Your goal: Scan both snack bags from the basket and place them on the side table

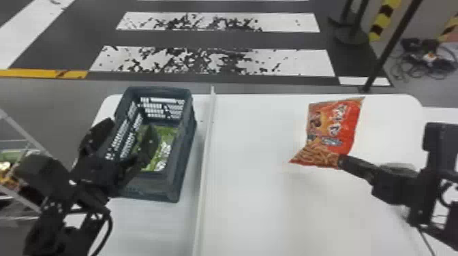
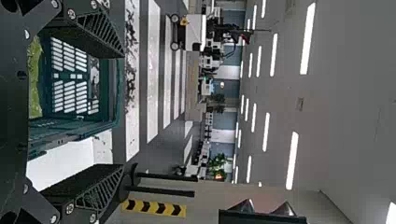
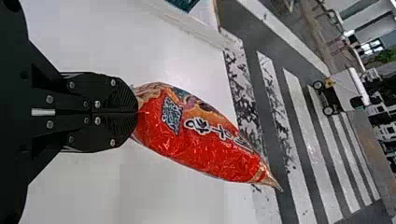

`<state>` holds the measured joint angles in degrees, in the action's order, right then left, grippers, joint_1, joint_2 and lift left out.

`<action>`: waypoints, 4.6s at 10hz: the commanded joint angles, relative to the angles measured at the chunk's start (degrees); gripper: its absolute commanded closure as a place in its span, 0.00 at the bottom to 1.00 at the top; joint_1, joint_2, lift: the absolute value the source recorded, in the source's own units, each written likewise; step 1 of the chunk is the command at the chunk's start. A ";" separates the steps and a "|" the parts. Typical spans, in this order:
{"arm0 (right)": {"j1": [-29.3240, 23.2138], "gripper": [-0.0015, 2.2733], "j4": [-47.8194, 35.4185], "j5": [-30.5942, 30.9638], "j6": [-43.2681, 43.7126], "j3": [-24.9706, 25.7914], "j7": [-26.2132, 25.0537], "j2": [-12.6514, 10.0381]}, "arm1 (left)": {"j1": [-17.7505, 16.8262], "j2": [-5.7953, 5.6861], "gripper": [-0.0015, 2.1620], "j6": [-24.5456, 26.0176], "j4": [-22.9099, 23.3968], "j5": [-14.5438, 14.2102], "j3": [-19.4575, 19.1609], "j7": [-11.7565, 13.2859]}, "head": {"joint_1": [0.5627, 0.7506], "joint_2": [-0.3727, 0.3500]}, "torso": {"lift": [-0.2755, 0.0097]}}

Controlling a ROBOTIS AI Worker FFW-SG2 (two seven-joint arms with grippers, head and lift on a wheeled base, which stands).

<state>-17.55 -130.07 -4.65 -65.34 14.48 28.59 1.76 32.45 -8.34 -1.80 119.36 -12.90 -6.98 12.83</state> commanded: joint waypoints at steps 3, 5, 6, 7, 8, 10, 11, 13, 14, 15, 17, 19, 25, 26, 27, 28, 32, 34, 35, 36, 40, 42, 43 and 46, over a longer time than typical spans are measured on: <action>-2.84 0.99 -2.12 40.69 2.09 -24.33 -4.24 9.31 | -0.28 -0.19 0.08 0.00 -0.71 -0.38 -0.23 0.00 | 0.70 0.51 | 0.71; -3.63 0.99 1.75 61.17 0.86 -36.81 -5.56 12.83 | -0.46 -0.19 0.08 -0.35 -1.33 -0.46 -0.23 0.00 | 0.70 0.49 | 0.71; -3.54 0.99 3.94 68.55 -1.25 -42.52 -7.41 14.59 | -0.54 -0.19 0.08 -0.53 -1.50 -0.64 -0.14 0.09 | 0.70 0.50 | 0.71; -3.10 0.99 6.05 74.97 -3.18 -46.65 -9.25 15.11 | -0.63 -0.19 0.08 -0.53 -1.59 -0.64 -0.23 0.09 | 0.70 0.50 | 0.71; -2.75 0.99 7.99 79.98 -5.99 -50.43 -10.74 15.82 | -0.63 -0.19 0.08 -0.70 -1.68 -0.64 -0.23 0.18 | 0.70 0.51 | 0.71; -2.31 0.99 12.73 84.55 -9.16 -57.29 -10.92 16.78 | -0.63 -0.27 0.08 -1.05 -2.12 -0.82 -0.14 0.18 | 0.70 0.51 | 0.71; -2.31 0.99 13.61 82.79 -9.33 -59.57 -11.18 16.87 | -0.63 -0.36 0.08 -1.05 -2.20 -0.90 -0.14 0.18 | 0.70 0.53 | 0.71; -2.49 0.33 7.28 65.91 -9.68 -59.40 -10.31 16.87 | -0.72 -0.63 0.08 -1.05 -2.47 -1.17 -0.14 0.27 | 0.70 0.61 | 0.71; -2.66 0.00 3.77 56.69 -10.21 -56.76 -9.60 16.61 | -0.63 -0.63 0.08 -1.05 -2.47 -1.17 -0.14 0.44 | 0.70 0.64 | 0.71; -3.01 0.00 0.87 48.16 -10.04 -53.16 -9.60 15.99 | -0.63 -0.71 0.08 -1.05 -2.47 -1.34 -0.14 0.62 | 0.70 0.69 | 0.71; -3.28 0.03 -3.18 31.55 -9.51 -43.84 -8.28 14.76 | -0.63 -0.98 0.08 -1.23 -2.47 -1.61 -0.14 0.62 | 0.70 0.76 | 0.71; -2.75 0.27 -3.35 18.72 -3.88 -34.00 -5.12 12.57 | -0.46 -1.24 0.08 -1.23 -2.47 -1.96 -0.05 0.71 | 0.70 0.79 | 0.71; 3.84 0.99 15.10 14.32 18.97 -30.48 -2.31 9.23 | 0.07 -1.07 0.08 -1.76 -2.47 -1.96 -0.23 1.15 | 0.70 0.83 | 0.71; 5.95 0.99 18.53 14.41 20.02 -30.83 -1.96 9.23 | 0.25 -1.07 0.08 -1.76 -2.47 -1.96 -0.40 1.15 | 0.70 0.84 | 0.71; 7.97 0.99 21.61 14.41 20.02 -30.92 -1.78 8.96 | 0.34 -0.98 0.08 -1.93 -2.47 -1.96 -0.67 1.23 | 0.70 0.83 | 0.71; 9.82 0.99 24.60 14.67 20.02 -30.92 -1.78 8.35 | 0.42 -0.89 0.08 -1.93 -2.47 -1.96 -0.67 1.41 | 0.70 0.83 | 0.71; 17.46 0.99 35.76 14.50 20.90 -28.46 -6.26 5.97 | 0.42 -0.80 0.08 -1.93 -3.08 -1.96 -0.84 1.50 | 0.70 0.78 | 0.71; 18.78 0.99 37.96 14.32 20.73 -26.79 -10.74 4.83 | 0.42 -0.80 0.08 -2.28 -3.17 -1.96 -0.84 1.41 | 0.70 0.73 | 0.71; 18.70 0.99 37.96 14.06 20.73 -25.65 -11.10 4.57 | 0.42 -0.71 0.08 -2.28 -3.26 -1.96 -0.84 1.50 | 0.70 0.72 | 0.71; 17.03 0.99 34.97 13.71 19.50 -24.68 -10.92 4.66 | 0.42 -0.80 0.08 -2.28 -3.26 -1.96 -0.84 1.50 | 0.70 0.70 | 0.71; 5.86 0.99 10.80 14.23 1.92 -17.91 -6.61 5.27 | 0.42 -0.71 0.08 -2.46 -3.43 -1.96 -0.67 1.50 | 0.70 0.67 | 0.71; 0.06 0.99 4.47 14.50 -2.13 -13.96 -4.33 6.15 | 0.16 -0.71 0.08 -2.46 -3.96 -1.96 -0.32 1.59 | 0.70 0.62 | 0.71; -2.05 0.99 3.24 14.41 -3.00 -12.90 -3.27 6.15 | 0.07 -0.71 0.08 -2.46 -4.14 -1.96 -0.32 1.59 | 0.70 0.59 | 0.71; -4.68 0.99 2.27 12.04 2.62 -11.85 -3.10 5.62 | 0.07 -0.63 0.08 -2.46 -4.14 -1.96 -0.32 1.59 | 0.70 0.56 | 0.71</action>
<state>-22.25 -127.80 8.12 -64.13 2.38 25.49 7.44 32.51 -8.97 -4.26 115.16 -14.85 -7.29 14.41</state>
